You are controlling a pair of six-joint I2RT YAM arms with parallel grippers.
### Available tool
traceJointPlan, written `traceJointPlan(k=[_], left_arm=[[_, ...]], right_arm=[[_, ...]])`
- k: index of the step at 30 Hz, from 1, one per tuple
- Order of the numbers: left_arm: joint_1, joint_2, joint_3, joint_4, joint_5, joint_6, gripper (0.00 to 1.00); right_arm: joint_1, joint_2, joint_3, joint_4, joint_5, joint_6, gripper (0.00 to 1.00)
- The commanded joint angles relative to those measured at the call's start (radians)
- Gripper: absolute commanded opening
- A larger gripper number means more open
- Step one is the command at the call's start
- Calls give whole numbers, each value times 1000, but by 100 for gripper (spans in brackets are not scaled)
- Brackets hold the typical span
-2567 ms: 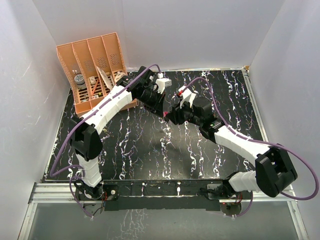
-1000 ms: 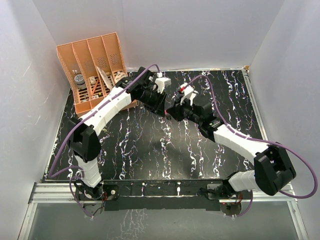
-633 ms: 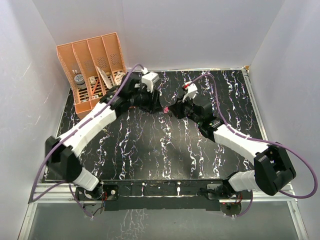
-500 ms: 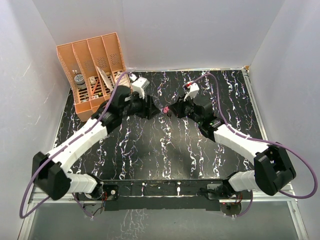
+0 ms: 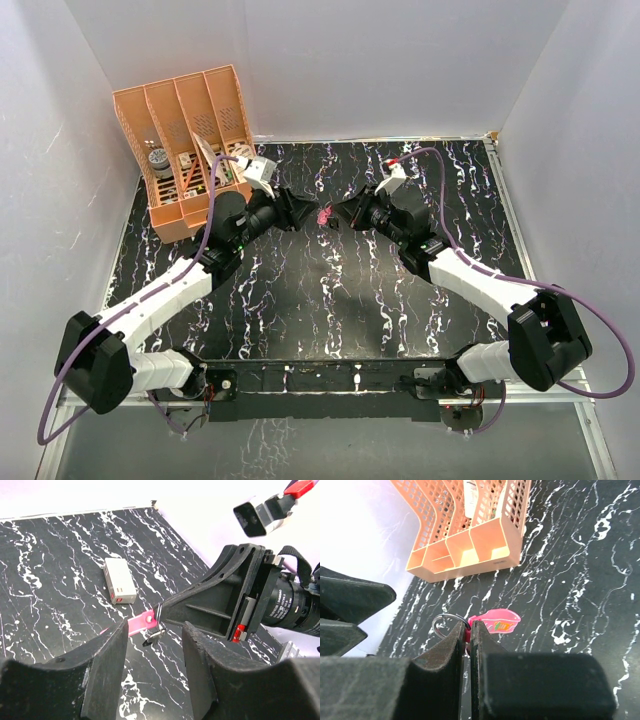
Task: Put the keys on the keyring
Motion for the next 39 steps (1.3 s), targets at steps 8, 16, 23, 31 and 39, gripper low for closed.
traceJointPlan(k=[8, 16, 23, 31, 39], left_arm=[[-11, 29, -17, 189, 30, -17, 31], [-25, 49, -6, 177, 36, -4, 29], [-31, 59, -2, 152, 35, 4, 30], [-34, 67, -12, 160, 38, 5, 28], [-41, 84, -24, 172, 40, -1, 25]], right_arm=[[-4, -42, 24, 92, -40, 129, 0], [-5, -30, 46, 97, -46, 158, 0], [-5, -32, 54, 95, -41, 160, 0], [-5, -35, 56, 94, -39, 167, 0], [-5, -40, 56, 99, -41, 175, 0]])
